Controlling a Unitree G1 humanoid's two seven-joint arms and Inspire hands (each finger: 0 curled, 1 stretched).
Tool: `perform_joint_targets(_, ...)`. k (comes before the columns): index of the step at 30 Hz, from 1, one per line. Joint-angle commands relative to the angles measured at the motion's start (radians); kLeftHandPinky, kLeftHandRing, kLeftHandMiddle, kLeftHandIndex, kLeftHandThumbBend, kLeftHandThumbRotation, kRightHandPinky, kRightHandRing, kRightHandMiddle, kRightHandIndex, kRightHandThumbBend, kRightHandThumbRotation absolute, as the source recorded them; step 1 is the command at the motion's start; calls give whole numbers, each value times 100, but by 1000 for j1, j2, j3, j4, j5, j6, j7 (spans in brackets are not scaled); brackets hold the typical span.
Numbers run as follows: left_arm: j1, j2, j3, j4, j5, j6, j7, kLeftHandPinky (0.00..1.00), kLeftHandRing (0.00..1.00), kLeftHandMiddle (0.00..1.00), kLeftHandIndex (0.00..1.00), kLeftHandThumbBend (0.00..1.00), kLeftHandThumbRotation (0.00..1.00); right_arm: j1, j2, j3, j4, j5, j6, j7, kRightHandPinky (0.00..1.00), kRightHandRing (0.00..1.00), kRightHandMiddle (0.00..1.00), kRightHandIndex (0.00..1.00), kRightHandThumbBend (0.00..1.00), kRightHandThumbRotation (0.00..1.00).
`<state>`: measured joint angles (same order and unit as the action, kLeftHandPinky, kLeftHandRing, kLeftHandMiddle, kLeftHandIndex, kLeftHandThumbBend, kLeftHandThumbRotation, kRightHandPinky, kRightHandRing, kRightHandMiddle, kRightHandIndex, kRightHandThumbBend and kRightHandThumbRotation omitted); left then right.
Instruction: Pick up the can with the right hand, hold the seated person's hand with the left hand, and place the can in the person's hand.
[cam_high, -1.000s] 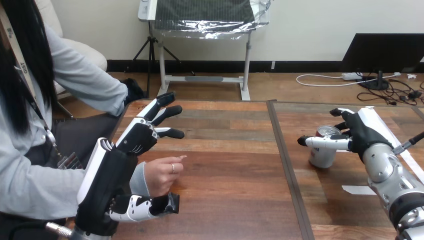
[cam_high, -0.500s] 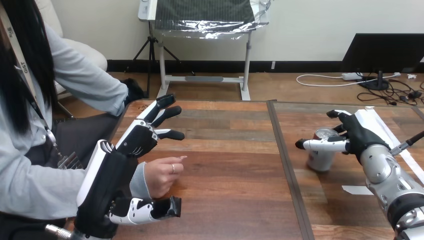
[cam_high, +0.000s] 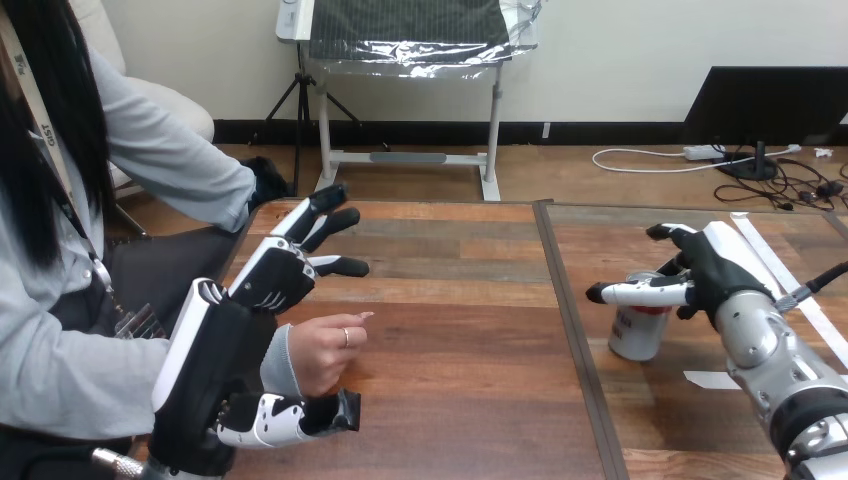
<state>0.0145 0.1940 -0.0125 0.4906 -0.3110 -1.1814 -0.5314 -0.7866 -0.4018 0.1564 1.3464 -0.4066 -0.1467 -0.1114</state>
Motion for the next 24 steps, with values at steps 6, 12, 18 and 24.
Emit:
perform_joint_targets(6,-28,14,-1,-40,-13,-7,-5,71,88,93,90,100,62,-27,12,-3,-4,5,-12,-5,53,65,65,87,100,36)
perform_joint_targets(12,-27,15,-3,-42,-18,-3,-8,71,89,94,91,100,62,-29,16,-10,-7,12,-14,-8,54,65,65,85,100,30)
perform_joint_targets(18,-27,17,-5,-44,-23,-1,-11,72,90,94,91,100,62,-26,15,-13,-8,15,-27,-17,57,67,70,83,98,24)
perform_joint_targets(24,-27,15,-2,-44,-20,-1,-8,72,89,94,91,100,62,-24,14,-19,-10,19,-37,-24,63,71,75,79,96,15)
